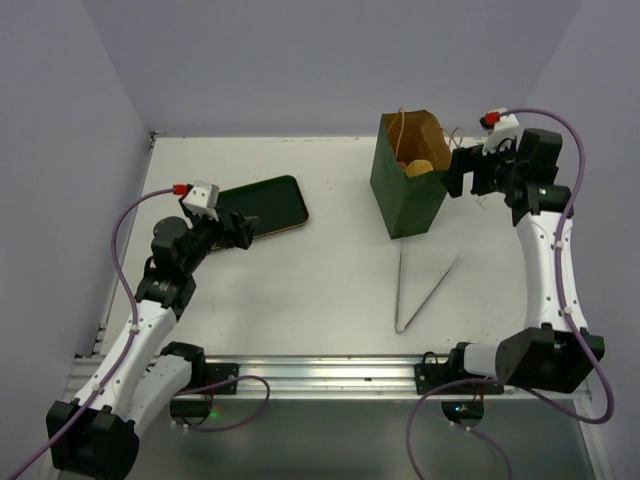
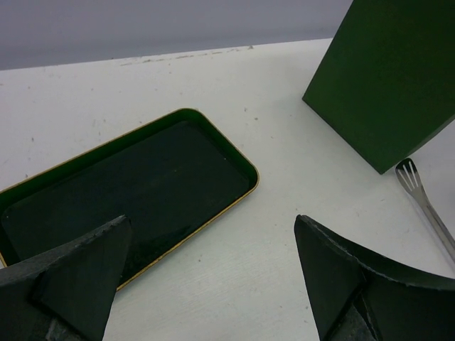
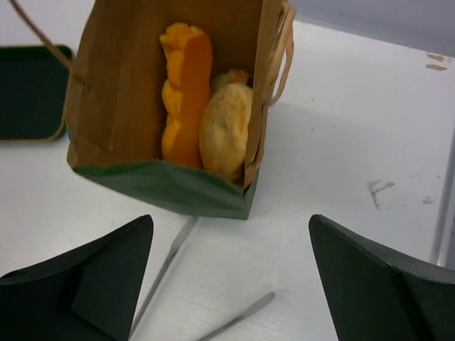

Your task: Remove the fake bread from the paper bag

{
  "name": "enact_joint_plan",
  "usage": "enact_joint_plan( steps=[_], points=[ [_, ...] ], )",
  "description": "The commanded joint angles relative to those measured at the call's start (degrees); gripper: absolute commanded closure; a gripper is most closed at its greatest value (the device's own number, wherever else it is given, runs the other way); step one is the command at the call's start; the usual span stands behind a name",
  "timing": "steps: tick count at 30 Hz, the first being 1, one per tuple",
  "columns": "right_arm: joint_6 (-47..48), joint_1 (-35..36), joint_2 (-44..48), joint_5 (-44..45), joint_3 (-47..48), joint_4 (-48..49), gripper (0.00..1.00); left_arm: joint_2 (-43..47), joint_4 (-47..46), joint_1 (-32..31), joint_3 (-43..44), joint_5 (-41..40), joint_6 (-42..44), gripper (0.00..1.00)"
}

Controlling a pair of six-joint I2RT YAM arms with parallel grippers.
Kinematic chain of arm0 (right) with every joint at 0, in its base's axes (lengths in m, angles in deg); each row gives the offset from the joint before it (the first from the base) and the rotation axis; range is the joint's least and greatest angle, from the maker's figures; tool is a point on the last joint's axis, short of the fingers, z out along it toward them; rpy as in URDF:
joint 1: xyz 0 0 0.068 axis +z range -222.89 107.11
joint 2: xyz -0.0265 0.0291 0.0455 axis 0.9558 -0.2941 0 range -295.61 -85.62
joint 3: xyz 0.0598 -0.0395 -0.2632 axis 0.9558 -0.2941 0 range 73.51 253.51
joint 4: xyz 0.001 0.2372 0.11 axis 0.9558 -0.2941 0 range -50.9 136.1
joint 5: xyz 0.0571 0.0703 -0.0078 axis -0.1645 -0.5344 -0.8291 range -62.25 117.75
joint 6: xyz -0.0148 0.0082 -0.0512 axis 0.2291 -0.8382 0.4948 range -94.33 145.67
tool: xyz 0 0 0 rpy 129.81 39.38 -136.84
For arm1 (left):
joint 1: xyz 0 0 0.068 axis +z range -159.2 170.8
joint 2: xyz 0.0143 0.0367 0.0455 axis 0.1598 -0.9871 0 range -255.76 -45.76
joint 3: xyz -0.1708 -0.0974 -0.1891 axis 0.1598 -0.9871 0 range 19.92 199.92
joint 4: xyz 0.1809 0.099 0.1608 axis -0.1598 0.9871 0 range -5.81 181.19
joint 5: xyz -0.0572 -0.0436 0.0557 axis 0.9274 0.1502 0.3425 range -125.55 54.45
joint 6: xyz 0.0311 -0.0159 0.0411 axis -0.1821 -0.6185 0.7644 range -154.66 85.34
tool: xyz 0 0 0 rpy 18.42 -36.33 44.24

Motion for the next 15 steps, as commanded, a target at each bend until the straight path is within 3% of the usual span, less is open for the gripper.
enact_joint_plan(
  steps=[1,7,9,15],
  points=[
    [-10.41,-0.76,-4.45,-6.31,7.16,1.96,0.05,-0.19,-2.6,-0.29,2.38,1.79,1.45,0.0],
    [-19.49,-0.67,-11.83,-4.56,16.21,6.98,0.15,-0.19,-2.78,-0.38,2.47,2.76,1.53,0.0],
    [-19.76,-0.5,-16.99,-4.38,21.3,5.06,0.23,-0.19,-2.87,-0.38,2.47,3.2,1.45,0.0],
    [-15.73,2.84,-25.64,1.94,30.37,-0.31,0.3,-0.02,-3.31,-0.46,2.3,4.6,1.45,0.0]
  ],
)
